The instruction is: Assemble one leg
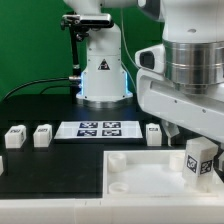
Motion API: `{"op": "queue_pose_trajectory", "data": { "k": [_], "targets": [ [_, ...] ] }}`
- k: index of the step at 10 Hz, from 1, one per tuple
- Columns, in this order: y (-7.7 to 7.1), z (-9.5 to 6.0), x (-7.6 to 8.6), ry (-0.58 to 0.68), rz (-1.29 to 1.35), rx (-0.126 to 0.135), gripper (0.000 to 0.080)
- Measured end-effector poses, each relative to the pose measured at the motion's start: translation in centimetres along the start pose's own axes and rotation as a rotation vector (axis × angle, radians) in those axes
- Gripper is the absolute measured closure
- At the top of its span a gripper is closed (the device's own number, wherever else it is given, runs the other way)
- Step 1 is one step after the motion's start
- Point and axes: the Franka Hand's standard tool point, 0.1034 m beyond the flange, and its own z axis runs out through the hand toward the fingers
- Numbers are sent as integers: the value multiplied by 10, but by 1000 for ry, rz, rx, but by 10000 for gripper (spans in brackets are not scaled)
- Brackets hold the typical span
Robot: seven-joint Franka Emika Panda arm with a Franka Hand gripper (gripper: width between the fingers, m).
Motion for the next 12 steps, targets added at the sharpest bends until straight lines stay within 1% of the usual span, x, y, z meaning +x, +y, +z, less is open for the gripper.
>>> {"op": "queue_pose_trajectory", "data": {
  "k": [1, 2, 3, 4, 6, 8, 9, 10, 11, 12],
  "targets": [
    [1, 1, -1, -14, -141, -12, 151],
    [0, 1, -2, -13, -252, -12, 151],
    [-1, 1, -3, -16, -424, -11, 150],
    [-1, 1, -4, -18, -500, -10, 150],
    [-2, 1, -5, -20, -754, -7, 150],
    [-3, 0, -5, -19, -940, -5, 150],
    [-3, 0, -5, -19, -920, -3, 150],
    [-3, 0, -5, -19, -920, -3, 247],
    [-3, 0, -5, -19, -920, -3, 383],
    [-3, 0, -5, -18, -920, -3, 383]
  ]
}}
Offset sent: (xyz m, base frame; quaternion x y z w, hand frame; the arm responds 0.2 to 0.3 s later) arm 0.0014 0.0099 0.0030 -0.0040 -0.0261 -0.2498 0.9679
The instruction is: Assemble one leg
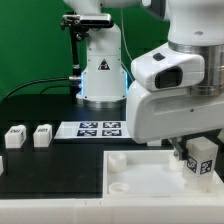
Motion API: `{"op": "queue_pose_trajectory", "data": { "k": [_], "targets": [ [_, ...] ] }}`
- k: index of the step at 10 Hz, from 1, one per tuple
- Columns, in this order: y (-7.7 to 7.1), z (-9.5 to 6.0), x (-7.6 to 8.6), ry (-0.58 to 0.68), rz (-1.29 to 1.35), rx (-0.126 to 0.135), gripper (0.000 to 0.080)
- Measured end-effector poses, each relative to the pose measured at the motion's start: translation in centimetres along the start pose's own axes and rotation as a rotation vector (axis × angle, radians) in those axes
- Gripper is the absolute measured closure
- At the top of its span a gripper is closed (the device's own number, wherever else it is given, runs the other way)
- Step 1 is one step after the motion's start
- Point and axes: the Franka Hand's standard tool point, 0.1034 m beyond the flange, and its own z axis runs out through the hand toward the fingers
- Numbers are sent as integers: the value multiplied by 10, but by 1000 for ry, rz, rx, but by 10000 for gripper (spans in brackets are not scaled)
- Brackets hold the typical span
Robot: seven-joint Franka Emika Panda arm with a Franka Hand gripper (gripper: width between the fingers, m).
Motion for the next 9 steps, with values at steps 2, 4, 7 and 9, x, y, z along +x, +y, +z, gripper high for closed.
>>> {"op": "queue_pose_trajectory", "data": {
  "k": [2, 4, 7, 9],
  "targets": [
    [3, 0, 0, 0, 5, -3, 506],
    [3, 0, 0, 10, 81, -1, 506],
    [2, 2, -3, 56, 526, 6, 506],
    [1, 2, -3, 55, 784, 17, 506]
  ]
}}
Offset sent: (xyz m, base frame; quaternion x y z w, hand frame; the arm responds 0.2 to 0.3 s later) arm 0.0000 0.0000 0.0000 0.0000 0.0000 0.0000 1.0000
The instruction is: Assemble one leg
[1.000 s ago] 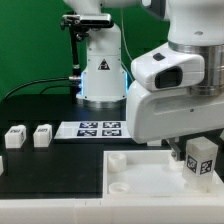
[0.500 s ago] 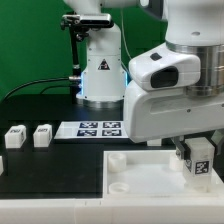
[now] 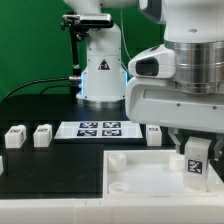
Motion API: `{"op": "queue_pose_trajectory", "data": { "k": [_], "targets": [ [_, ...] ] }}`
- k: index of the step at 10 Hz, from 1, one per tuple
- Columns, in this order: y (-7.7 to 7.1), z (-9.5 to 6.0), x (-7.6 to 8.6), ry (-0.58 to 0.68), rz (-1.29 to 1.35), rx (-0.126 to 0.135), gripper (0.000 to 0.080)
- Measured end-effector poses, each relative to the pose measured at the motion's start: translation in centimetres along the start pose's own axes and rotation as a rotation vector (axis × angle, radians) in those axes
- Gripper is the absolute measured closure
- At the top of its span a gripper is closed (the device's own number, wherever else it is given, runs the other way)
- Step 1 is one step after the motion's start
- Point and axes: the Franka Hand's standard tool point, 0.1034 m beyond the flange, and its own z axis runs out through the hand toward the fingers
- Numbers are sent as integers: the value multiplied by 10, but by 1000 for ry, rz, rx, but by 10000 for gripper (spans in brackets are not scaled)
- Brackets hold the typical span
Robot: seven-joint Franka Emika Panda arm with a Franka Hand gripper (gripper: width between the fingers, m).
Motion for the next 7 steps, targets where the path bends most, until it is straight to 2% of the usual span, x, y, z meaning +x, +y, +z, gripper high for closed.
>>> {"op": "queue_pose_trajectory", "data": {
  "k": [1, 3, 6, 7],
  "targets": [
    [-1, 0, -1, -2, 174, 1, 506],
    [-2, 1, -3, -3, 358, -2, 506],
    [-3, 2, -3, -3, 398, -1, 506],
    [-3, 2, -3, -3, 371, -1, 397]
  ]
}}
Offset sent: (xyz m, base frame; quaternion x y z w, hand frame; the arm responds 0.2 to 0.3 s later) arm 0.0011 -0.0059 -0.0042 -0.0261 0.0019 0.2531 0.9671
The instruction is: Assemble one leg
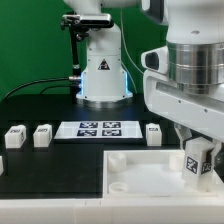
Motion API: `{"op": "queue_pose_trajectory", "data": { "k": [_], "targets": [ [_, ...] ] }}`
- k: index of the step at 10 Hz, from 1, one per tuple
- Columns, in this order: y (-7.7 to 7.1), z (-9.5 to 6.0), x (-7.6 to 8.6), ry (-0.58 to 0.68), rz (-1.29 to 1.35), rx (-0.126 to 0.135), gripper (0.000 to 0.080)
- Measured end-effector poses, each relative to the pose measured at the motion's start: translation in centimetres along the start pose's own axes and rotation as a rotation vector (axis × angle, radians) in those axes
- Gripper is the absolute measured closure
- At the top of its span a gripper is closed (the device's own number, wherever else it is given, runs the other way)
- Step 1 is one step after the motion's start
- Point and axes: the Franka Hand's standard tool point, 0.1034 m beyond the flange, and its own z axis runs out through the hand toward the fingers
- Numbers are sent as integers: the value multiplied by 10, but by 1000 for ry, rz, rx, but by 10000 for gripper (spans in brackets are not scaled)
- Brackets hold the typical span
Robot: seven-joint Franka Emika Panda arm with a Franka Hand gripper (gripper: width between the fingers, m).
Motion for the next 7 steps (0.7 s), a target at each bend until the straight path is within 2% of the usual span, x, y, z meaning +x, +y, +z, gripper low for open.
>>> {"op": "queue_pose_trajectory", "data": {
  "k": [1, 2, 7],
  "targets": [
    [1, 1, 0, 5, -99, -7, 258],
    [2, 2, 0, 2, -254, -17, 184],
    [0, -1, 0, -8, -913, -42, 150]
  ]
}}
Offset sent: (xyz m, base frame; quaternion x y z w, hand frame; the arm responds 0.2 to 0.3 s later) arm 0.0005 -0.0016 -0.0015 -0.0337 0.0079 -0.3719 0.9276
